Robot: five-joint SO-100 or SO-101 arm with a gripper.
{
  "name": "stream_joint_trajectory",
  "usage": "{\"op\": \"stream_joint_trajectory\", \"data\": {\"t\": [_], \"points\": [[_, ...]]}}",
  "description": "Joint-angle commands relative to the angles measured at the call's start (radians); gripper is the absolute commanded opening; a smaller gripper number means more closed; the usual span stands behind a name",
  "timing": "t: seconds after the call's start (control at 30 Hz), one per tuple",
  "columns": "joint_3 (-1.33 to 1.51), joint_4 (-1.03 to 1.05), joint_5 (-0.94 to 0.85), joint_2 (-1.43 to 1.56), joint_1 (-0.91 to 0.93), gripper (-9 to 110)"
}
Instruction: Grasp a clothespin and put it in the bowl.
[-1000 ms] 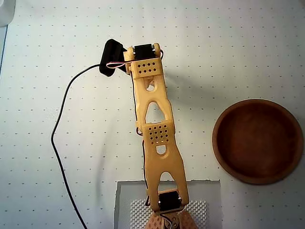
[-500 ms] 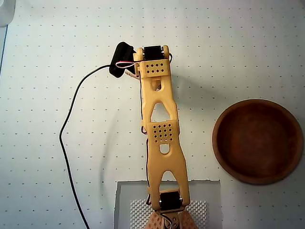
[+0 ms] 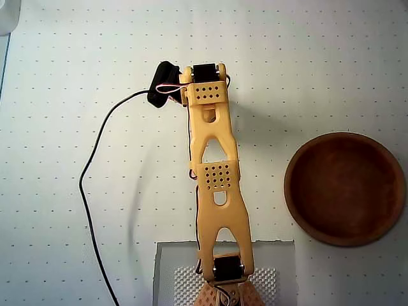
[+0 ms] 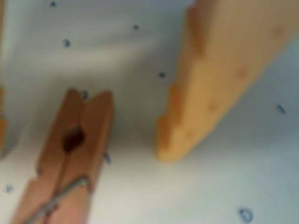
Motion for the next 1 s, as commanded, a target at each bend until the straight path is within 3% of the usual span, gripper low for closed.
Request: {"op": "stream_joint_trajectory", "data": {"t": [0.0, 0.1, 0.6, 0.97], "points": [[-0.041, 0.008, 0.005, 0.029, 0.009, 5], [-0.044, 0.008, 0.008, 0.029, 0.009, -5], [-0.031, 0.009, -0.011, 0.169, -0.002, -3], [-0.028, 0.008, -0.213, 0.554, -0.003, -3]]}}
